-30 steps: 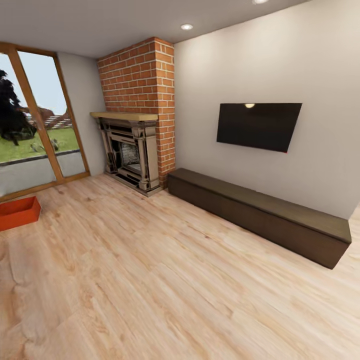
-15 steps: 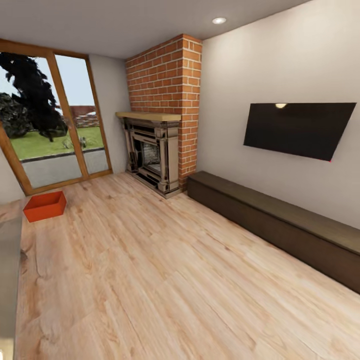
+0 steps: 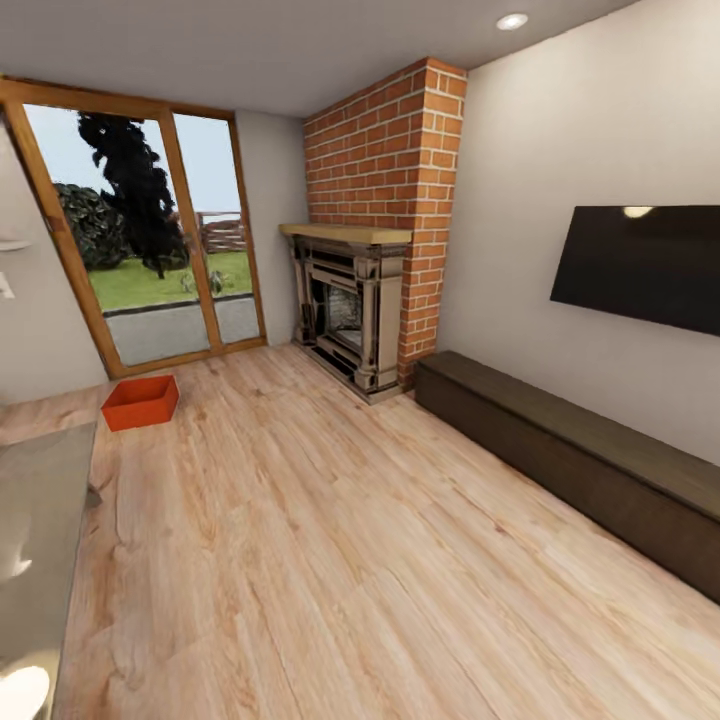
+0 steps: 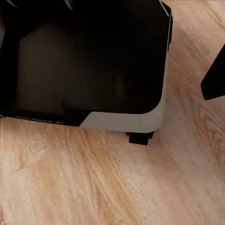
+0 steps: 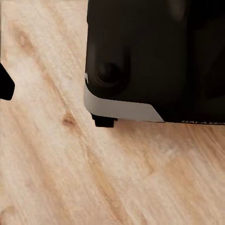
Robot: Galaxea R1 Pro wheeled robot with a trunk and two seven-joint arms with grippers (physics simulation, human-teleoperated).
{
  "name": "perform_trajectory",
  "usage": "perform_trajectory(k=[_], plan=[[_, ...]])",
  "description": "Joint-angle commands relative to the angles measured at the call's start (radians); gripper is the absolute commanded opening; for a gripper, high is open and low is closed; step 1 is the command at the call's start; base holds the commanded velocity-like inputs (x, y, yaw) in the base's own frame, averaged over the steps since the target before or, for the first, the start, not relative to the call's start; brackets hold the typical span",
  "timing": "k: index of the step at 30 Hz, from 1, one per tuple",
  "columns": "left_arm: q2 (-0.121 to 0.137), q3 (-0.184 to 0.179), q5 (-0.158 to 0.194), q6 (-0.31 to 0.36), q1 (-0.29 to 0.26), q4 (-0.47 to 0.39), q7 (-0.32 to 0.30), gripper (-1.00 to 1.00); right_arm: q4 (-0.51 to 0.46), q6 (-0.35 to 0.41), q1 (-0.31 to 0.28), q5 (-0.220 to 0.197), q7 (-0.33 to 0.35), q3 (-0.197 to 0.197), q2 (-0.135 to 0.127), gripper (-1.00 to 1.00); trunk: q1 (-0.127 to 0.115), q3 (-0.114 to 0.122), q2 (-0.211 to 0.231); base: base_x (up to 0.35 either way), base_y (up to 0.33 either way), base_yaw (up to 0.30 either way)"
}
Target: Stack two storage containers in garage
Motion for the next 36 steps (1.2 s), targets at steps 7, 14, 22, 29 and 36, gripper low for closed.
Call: perform_trajectory(k=[7,14,22,29,36], plan=[[0.000,-0.001,0.009,0.006,-0.001,0.000,-0.004,1.00,0.003,-0.005,-0.001,-0.009,-0.001,0.008,0.001,1.00,0.001,-0.001,-0.001,0.322,0.000,0.268],[0.000,-0.001,0.009,0.005,-0.001,0.000,-0.004,1.00,0.003,-0.005,-0.001,-0.010,-0.001,0.008,0.001,1.00,0.001,-0.001,-0.001,0.322,0.000,0.265],[0.000,-0.001,0.009,0.005,-0.001,0.000,-0.004,1.00,0.003,-0.005,-0.001,-0.008,-0.001,0.008,-0.001,1.00,0.001,-0.001,-0.001,0.322,0.000,0.051],[0.000,-0.001,0.009,0.006,-0.001,0.000,-0.004,1.00,0.003,-0.005,-0.001,-0.006,-0.001,0.008,-0.001,1.00,0.001,-0.001,-0.001,0.322,0.000,0.001],[0.000,-0.001,0.009,0.006,-0.001,0.000,-0.004,1.00,0.003,-0.005,-0.001,-0.006,-0.001,0.009,-0.001,1.00,0.001,-0.001,-0.001,0.322,0.000,0.000]])
